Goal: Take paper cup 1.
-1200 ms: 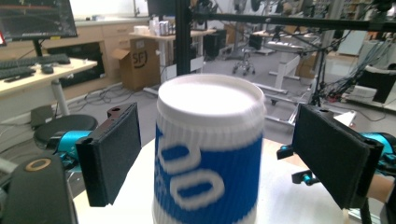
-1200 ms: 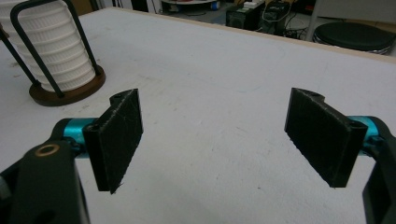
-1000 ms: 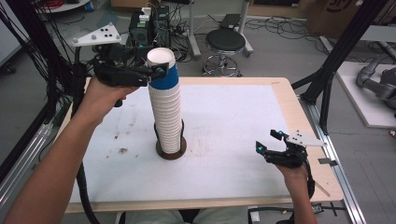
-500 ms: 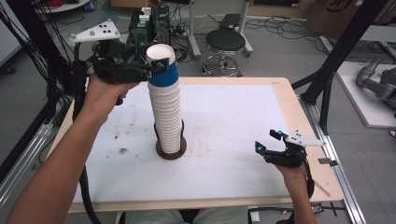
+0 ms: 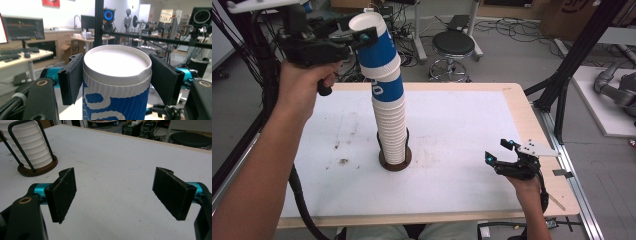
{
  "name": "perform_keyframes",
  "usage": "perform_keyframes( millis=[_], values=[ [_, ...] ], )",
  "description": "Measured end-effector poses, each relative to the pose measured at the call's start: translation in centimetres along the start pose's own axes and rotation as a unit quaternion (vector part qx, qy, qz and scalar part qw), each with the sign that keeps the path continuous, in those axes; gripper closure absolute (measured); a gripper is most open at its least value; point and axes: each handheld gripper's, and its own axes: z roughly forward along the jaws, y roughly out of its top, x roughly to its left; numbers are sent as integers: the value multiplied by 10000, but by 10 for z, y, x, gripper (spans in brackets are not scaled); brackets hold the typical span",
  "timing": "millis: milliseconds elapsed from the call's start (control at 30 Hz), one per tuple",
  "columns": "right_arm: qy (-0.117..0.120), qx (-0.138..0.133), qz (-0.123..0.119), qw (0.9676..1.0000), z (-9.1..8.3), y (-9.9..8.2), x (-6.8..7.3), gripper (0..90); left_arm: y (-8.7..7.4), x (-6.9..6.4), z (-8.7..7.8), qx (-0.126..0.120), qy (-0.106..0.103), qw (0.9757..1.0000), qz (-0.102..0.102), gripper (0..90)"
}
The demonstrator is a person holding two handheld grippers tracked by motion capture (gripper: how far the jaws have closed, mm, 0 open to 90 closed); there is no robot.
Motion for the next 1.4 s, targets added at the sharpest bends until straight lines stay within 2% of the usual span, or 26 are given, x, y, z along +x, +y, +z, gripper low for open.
perform_keyframes(
  millis=[100, 133, 167, 233, 433, 633, 667, 700, 733, 767, 1000, 1300, 1400],
  values=[
    [4, 3, -5, 10000, 0, 0, 0, 198, 10, 0, -11, -176, 55, 9998, 47, 305],
    [6, 5, 2, 10000, 0, 0, 0, 198, 15, 0, -20, -289, 89, 9995, 79, 305],
    [6, 5, 2, 10000, 0, 0, 0, 198, 15, 0, -20, -289, 89, 9995, 79, 305],
    [0, 12, -4, 10000, 0, 0, 0, 198, 17, 2, -33, -369, 173, 9991, 130, 305],
    [3, -14, -4, 10000, 0, 0, 0, 198, 7, 7, -52, -291, 346, 9988, 162, 305],
    [11, 7, -16, 10000, 1, 1, 1, 198, -15, 14, -71, -82, 543, 9984, 137, 305],
    [6, 3, -18, 10000, 2, 1, 1, 198, -24, 15, -77, -38, 581, 9982, 149, 305],
    [6, 3, -18, 10000, 2, 1, 1, 198, -24, 15, -77, -38, 581, 9982, 149, 305],
    [5, 12, -24, 10000, 1, 0, 1, 198, -34, 16, -83, 24, 605, 9980, 174, 305],
    [7, 16, -9, 10000, 1, 1, 1, 198, -34, 16, -83, 24, 605, 9980, 174, 305],
    [4, 14, -24, 10000, 2, 1, 1, 198, -62, 24, -98, 198, 727, 9971, 126, 305],
    [-14, 23, -21, 10000, 2, 1, 2, 198, -111, 31, -107, 236, 745, 9969, 126, 306],
    [-5, 34, -12, 10000, 5, 1, 1, 198, -124, 34, -109, 244, 753, 9968, 57, 307]
  ],
)
